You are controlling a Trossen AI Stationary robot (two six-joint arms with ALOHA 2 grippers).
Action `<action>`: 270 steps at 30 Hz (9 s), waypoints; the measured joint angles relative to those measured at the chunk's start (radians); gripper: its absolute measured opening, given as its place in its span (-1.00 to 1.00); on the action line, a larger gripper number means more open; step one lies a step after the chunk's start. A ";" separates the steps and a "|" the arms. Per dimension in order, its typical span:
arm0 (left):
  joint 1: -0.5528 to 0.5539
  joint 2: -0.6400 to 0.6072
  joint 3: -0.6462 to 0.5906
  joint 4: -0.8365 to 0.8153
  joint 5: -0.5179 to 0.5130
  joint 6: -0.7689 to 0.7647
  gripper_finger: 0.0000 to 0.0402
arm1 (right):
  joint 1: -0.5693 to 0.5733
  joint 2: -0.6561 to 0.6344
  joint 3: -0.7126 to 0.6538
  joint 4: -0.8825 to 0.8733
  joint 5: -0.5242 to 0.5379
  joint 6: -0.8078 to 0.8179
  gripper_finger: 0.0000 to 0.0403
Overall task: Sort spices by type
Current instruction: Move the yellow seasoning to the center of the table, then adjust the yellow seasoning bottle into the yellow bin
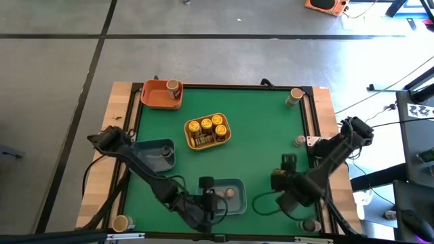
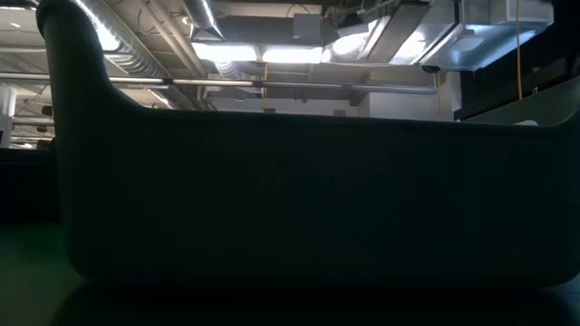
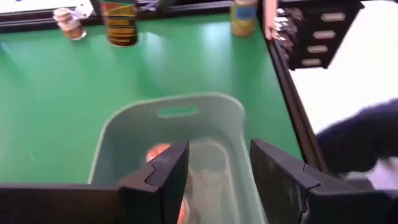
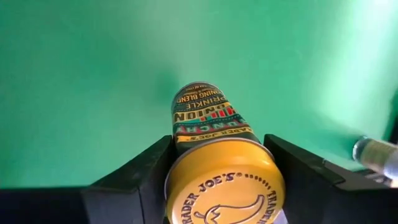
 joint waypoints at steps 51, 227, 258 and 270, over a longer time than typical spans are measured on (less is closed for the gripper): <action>0.047 -0.158 -0.309 0.019 -0.023 -0.165 -0.16 | -0.556 0.151 0.000 0.571 -0.100 -0.711 0.45; 0.722 -0.194 -0.172 -0.832 0.428 0.091 -0.97 | -0.928 -0.166 -0.479 1.262 -0.125 -0.842 0.60; 0.725 -0.178 -0.146 -0.809 0.449 0.156 -0.97 | -0.928 -0.166 -0.479 1.269 -0.124 -0.850 0.60; 0.729 -0.173 -0.222 -0.741 0.477 0.211 -0.97 | -0.928 -0.166 -0.479 1.270 -0.125 -0.850 0.60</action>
